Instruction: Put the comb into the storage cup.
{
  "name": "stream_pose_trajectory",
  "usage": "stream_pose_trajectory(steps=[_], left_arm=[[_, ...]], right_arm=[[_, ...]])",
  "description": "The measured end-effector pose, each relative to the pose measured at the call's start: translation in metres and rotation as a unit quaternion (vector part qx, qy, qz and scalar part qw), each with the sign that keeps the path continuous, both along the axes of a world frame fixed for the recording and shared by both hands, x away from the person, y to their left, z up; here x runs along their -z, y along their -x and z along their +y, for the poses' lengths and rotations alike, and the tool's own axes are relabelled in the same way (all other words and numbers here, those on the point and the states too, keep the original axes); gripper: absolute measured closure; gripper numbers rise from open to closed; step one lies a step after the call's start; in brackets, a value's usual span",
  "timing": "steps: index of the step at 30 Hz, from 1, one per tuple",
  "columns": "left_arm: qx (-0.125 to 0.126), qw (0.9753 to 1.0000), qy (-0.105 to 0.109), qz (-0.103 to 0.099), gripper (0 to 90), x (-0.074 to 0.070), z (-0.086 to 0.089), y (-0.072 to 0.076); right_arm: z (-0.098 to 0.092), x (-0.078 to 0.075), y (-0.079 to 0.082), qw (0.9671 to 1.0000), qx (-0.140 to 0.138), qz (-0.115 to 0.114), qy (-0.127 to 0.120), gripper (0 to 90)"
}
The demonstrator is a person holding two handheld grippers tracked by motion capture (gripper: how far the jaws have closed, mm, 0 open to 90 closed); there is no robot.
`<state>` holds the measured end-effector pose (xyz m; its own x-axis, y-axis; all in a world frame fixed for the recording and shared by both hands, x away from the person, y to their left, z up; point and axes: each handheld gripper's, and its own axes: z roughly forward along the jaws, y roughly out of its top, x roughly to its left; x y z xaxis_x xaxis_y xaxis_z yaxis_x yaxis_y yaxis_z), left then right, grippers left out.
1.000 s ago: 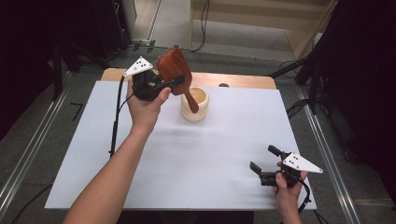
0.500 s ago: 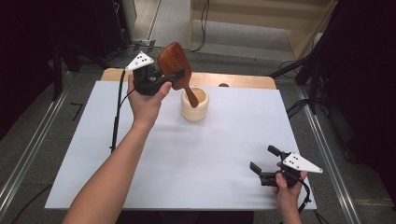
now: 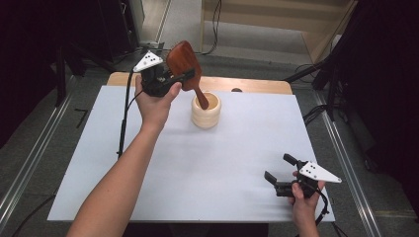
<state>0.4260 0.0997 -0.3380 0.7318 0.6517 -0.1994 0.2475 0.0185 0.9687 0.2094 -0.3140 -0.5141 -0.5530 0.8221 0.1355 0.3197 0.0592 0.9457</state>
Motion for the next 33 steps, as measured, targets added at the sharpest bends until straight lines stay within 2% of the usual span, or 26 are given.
stream_pose_trajectory(steps=[5, 16, 27, 33], left_arm=[[-0.006, 1.0000, -0.004, 0.000, 58.6, 0.002, 0.000, -0.003], [-0.015, 0.9999, 0.000, 0.004, 58.6, 0.007, -0.002, -0.011], [-0.023, 0.9997, -0.007, 0.003, 58.5, 0.013, -0.006, -0.015], [-0.021, 0.9997, -0.008, 0.005, 58.4, 0.018, -0.009, -0.018]], right_arm=[[0.000, 0.000, 0.000, 1.0000, 0.000, 0.000, 0.000, 0.0], [0.000, 0.000, 0.000, 1.0000, -0.001, -0.001, -0.002, 0.0], [0.001, 0.001, 0.000, 1.0000, 0.001, -0.002, 0.000, 0.0], [0.000, 0.001, 0.000, 1.0000, 0.000, -0.002, 0.000, 0.0]])
